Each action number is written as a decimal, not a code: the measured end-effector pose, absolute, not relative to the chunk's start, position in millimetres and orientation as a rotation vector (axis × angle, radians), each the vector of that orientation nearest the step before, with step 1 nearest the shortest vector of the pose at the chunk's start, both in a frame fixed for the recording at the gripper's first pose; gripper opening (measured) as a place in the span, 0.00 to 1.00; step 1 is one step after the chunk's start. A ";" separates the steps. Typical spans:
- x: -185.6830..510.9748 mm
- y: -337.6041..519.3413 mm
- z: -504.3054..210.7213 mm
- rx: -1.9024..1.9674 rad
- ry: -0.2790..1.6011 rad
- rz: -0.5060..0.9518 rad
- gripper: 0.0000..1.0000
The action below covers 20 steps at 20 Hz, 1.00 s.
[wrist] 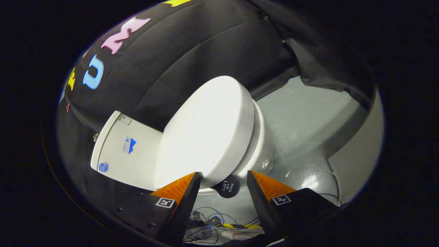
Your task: Open the toilet lid.
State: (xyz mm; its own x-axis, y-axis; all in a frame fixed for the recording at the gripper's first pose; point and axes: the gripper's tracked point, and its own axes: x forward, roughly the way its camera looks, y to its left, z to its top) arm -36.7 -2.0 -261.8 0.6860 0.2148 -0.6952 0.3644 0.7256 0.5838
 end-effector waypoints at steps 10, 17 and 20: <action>-44.9 4.5 -270.5 0.850 0.846 -0.061 0.75; -44.8 2.7 -287.8 0.817 0.863 -0.082 0.45; -41.2 3.5 -292.8 0.882 0.857 -0.094 0.26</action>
State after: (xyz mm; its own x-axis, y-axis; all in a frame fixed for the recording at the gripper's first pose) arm -41.2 3.5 -292.8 0.6730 0.2604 -0.6923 0.4046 0.6539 0.6393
